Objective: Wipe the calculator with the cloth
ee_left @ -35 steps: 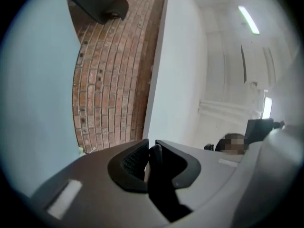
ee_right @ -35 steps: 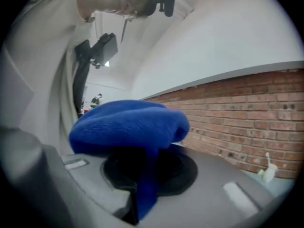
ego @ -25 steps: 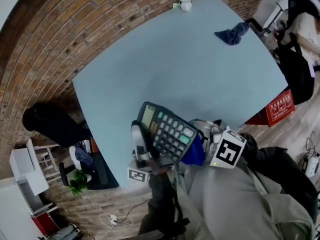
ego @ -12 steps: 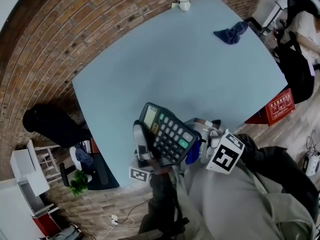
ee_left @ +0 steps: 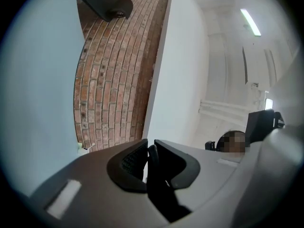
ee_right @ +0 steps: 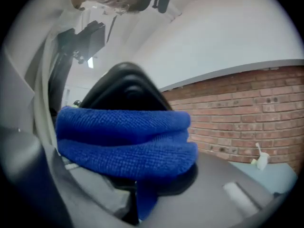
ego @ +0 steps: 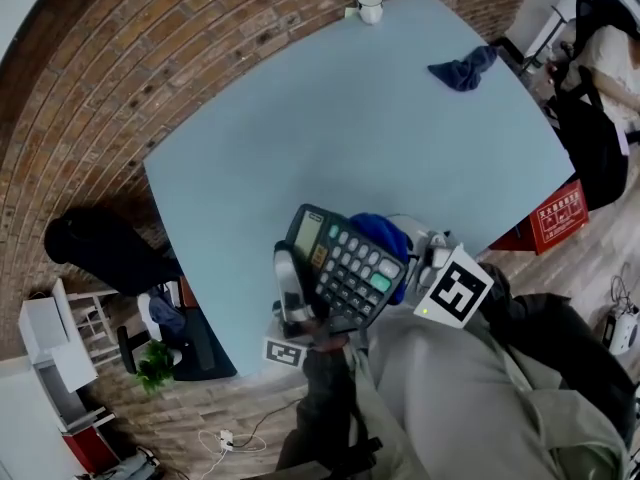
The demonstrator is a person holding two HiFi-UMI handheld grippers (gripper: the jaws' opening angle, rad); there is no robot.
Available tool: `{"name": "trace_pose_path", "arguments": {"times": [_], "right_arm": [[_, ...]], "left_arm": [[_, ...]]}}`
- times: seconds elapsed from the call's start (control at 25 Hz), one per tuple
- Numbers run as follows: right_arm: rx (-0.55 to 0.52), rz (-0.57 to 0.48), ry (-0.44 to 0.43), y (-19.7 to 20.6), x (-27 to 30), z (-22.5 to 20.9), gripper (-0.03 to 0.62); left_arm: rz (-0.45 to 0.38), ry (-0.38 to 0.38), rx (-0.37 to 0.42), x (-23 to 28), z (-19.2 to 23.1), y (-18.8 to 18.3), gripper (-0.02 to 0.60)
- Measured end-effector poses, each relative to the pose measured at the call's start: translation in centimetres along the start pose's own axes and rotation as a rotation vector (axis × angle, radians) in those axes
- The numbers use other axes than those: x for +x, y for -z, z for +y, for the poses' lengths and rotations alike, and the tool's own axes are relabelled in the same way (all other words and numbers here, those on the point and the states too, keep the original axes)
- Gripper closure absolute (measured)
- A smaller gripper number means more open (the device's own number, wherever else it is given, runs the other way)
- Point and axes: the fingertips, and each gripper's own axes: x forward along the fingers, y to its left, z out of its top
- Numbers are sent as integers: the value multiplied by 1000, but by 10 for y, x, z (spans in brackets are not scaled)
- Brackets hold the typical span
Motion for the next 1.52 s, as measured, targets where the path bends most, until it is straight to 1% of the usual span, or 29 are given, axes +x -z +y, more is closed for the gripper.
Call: {"name": "trace_pose_path", "arguments": {"times": [0.04, 0.08, 0.16, 0.24, 0.32, 0.36, 0.4, 0.48, 0.52, 0.6, 0.64, 0.68, 0.72, 0.8, 0.88, 0.92, 0.96, 1.0, 1.04, 1.12, 1.16, 1.2, 1.24, 1.28, 1.32, 1.36, 1.44, 1.48, 1.52], "right_arm": [[-26, 32, -50, 4, 1, 17, 539], [-55, 52, -78, 7, 1, 30, 539], [-95, 76, -100, 12, 0, 44, 539], [-104, 82, -147, 15, -5, 51, 539], [-100, 55, -182, 13, -9, 50, 539], [-83, 30, -174, 10, -11, 44, 539], [-36, 0, -140, 6, -13, 33, 539], [148, -75, -10, -2, -18, 3, 539], [213, -105, 51, -6, -21, -11, 539], [219, -132, 117, -11, -24, -28, 539], [201, -136, 123, -12, -25, -30, 539], [180, -132, 107, -12, -24, -25, 539], [156, -116, 65, -10, -23, -14, 539], [70, -44, -86, 0, -23, 23, 539], [0, -15, -217, 7, -29, 56, 539], [-10, -20, -244, 9, -35, 64, 539], [-12, -24, -240, 11, -41, 65, 539], [-8, -23, -207, 14, -46, 58, 539], [14, -17, -146, 16, -49, 44, 539], [122, -13, 41, 16, -52, 1, 539], [136, -19, 135, 11, -55, -21, 539], [96, -26, 216, 4, -60, -40, 539], [21, -28, 281, -5, -64, -54, 539], [-79, -16, 326, -14, -66, -61, 539], [-200, 13, 348, -20, -64, -61, 539], [-337, 59, 349, -24, -58, -54, 539], [-611, 162, 302, -25, -40, -29, 539], [-717, 201, 264, -23, -31, -13, 539], [-792, 222, 214, -21, -23, 6, 539]], "left_arm": [[-5, -1, 4, 1, 1, -2, 556], [-1, -7, 12, 1, 2, -3, 557], [10, -24, 28, -1, 4, -4, 555], [13, -30, 35, -4, 5, -4, 557], [21, -21, 37, -3, 2, -2, 557], [28, -16, 42, -2, 0, 0, 557], [35, -12, 50, -1, -3, 1, 557], [47, -11, 62, 1, -5, 3, 557], [52, -12, 65, 2, -5, 3, 557], [55, -15, 62, 3, -4, 4, 557], [52, -17, 60, 3, -3, 5, 557], [47, -19, 58, 2, -2, 4, 557], [40, -20, 58, 2, -2, 3, 557], [21, -26, 65, 1, -1, -1, 557], [-3, -38, 84, -1, -1, -5, 557], [-11, -45, 96, -3, -2, -6, 557], [-17, -51, 108, -5, -2, -6, 557], [-20, -56, 121, -7, -3, -8, 557], [-22, -62, 132, -7, -3, -12, 557], [-20, -78, 150, -6, -1, -23, 557], [-15, -87, 159, -5, 0, -26, 556], [-6, -97, 171, -5, 1, -26, 555], [7, -109, 190, -5, 2, -23, 555], [22, -123, 215, -6, 3, -20, 555], [36, -137, 242, -6, 4, -16, 555], [47, -148, 267, -5, 4, -12, 555], [64, -165, 312, -3, 3, -7, 554], [75, -177, 342, -3, 3, -5, 553], [90, -192, 379, -4, 4, -4, 552]]}}
